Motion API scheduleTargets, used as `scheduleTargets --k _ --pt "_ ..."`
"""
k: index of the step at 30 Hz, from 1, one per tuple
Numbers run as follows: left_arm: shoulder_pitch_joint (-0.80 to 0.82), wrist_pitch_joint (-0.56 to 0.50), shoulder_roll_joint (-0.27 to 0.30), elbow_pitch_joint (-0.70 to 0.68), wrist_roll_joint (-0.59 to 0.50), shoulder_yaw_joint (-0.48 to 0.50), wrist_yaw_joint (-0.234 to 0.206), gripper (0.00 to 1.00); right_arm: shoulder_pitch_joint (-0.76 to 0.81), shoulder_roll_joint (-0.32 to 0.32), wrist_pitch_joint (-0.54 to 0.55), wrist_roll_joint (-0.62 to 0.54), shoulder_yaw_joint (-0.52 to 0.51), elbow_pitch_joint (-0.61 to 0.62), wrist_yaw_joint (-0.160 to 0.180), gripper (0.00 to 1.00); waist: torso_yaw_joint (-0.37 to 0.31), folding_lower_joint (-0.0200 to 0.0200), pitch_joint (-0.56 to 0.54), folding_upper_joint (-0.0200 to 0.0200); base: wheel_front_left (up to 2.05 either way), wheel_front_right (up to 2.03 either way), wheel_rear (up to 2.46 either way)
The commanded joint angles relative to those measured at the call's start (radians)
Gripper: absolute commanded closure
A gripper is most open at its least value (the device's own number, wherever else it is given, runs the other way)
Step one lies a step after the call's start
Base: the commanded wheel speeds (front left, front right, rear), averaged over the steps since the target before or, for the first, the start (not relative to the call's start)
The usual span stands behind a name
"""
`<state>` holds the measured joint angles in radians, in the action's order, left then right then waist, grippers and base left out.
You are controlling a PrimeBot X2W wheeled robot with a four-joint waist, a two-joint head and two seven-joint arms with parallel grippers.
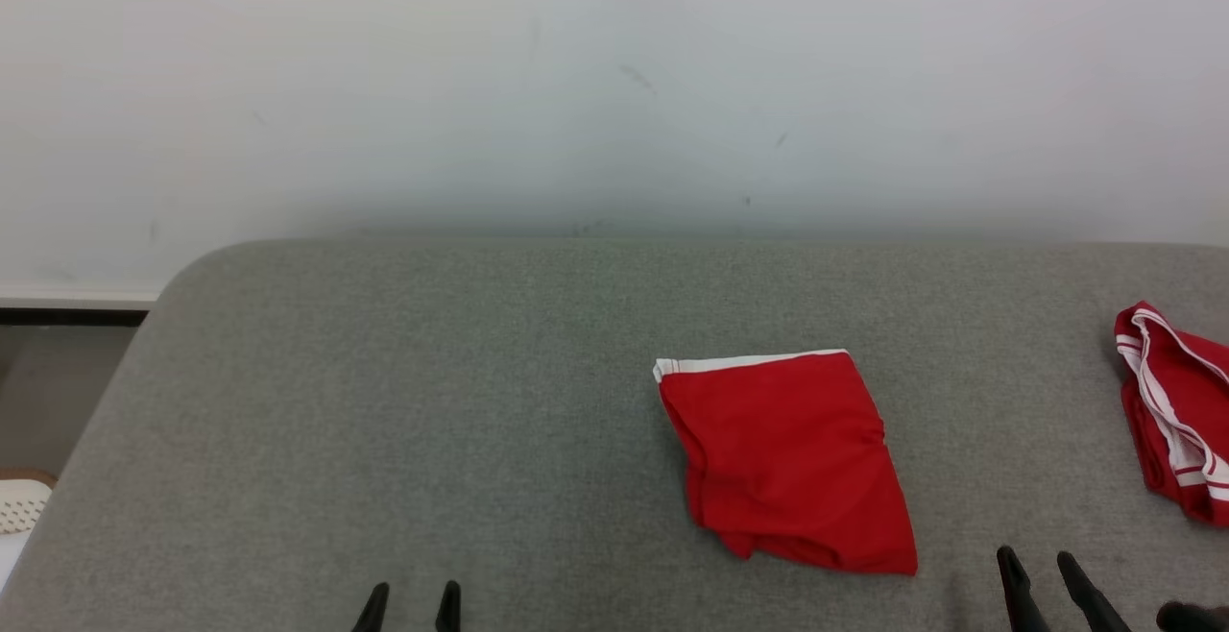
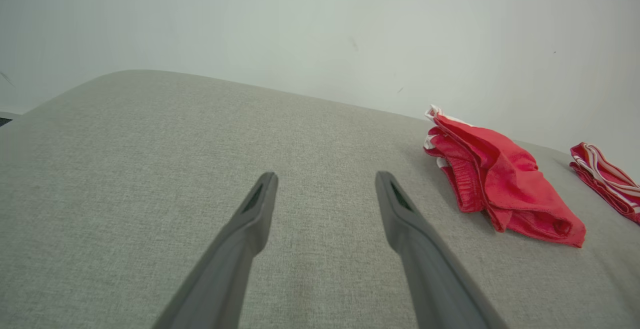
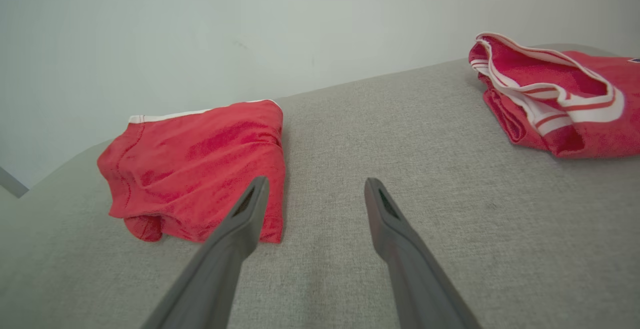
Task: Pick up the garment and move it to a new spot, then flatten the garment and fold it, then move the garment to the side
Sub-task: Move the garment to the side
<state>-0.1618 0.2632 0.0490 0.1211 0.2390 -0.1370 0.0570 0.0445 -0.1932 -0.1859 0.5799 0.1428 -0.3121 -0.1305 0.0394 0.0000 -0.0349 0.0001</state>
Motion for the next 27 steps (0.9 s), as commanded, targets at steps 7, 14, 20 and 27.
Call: scheduleTargets --k 7,14,20,27 --pt "0.046 0.001 0.003 0.004 -0.015 -0.023 0.004 0.0 -0.17 -0.144 0.307 0.329 0.075 0.028 0.0 0.0 0.045 0.0 0.084 -0.0001 0.0 0.0 0.0" --pt "0.101 0.001 0.003 0.02 0.001 -0.06 -0.001 0.0 -0.342 -0.229 0.617 0.464 0.116 -0.056 0.0 0.0 0.121 0.0 0.161 -0.0001 0.0 0.0 0.0" --pt "0.126 0.001 0.003 0.027 0.014 -0.089 -0.011 0.0 -0.428 -0.232 0.733 0.527 0.111 -0.139 0.0 0.0 0.191 0.0 0.191 -0.0001 0.0 0.0 0.0" --pt "0.127 0.001 0.003 0.027 0.027 -0.101 -0.021 0.0 -0.466 -0.188 0.752 0.54 0.13 -0.205 0.0 0.0 0.231 0.0 0.207 -0.0001 0.0 0.0 0.0"
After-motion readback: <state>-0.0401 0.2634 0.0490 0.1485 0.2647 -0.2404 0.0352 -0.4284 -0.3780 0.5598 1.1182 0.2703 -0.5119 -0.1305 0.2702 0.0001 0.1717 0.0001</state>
